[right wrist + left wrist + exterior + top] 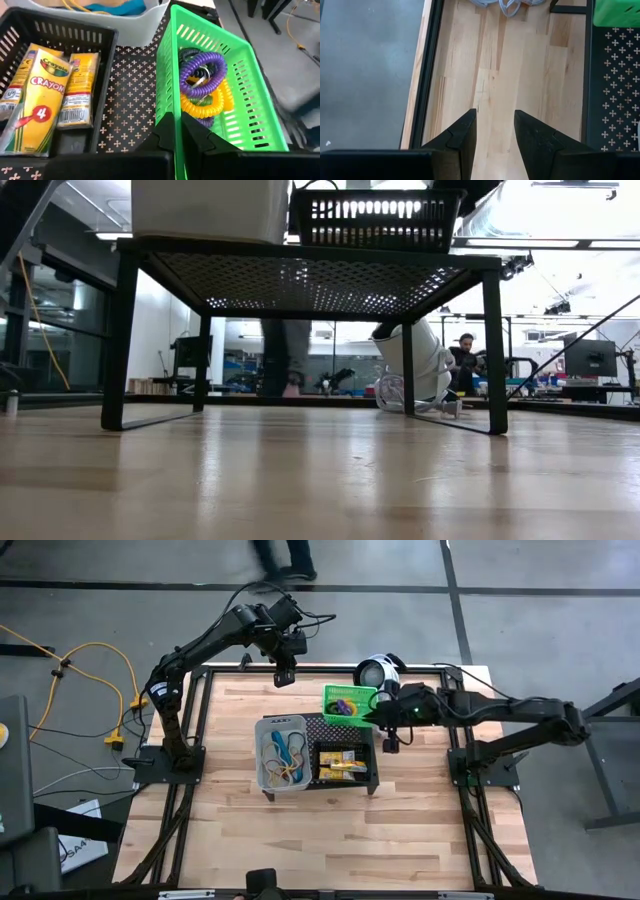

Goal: Pick & Place Office Desk Supplies
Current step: Put the green bin with the spring keychain on the shelf

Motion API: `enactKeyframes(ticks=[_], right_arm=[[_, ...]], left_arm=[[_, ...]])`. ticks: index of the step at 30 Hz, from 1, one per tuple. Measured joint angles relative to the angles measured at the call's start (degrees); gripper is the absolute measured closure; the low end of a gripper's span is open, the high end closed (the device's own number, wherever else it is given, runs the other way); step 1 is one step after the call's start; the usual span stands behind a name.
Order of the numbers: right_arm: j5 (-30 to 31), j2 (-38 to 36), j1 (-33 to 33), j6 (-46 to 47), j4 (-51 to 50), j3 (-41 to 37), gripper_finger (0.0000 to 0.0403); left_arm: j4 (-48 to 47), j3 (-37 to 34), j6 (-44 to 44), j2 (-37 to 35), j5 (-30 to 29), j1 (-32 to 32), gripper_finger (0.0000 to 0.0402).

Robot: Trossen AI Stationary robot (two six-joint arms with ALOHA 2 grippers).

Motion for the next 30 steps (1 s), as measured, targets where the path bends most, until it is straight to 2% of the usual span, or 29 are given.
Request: enactKeyframes(ticks=[6, 13, 30], right_arm=[[0.8, 2.4, 3.1, 1.1, 0.4, 0.0, 0.04], [6.0, 4.7, 7.0, 1.2, 1.3, 0.0, 0.04], [4.3, 6.5, 8.1, 4.5, 1.2, 0.2, 0.04]], left_arm=[[0.0, 0.0, -0.2, 0.0, 0.0, 0.0, 0.0276], [0.0, 0.0, -0.2, 0.0, -0.1, 0.0, 0.0276], [-0.2, 0.0, -0.8, 0.0, -0.1, 0.0, 0.0276]])
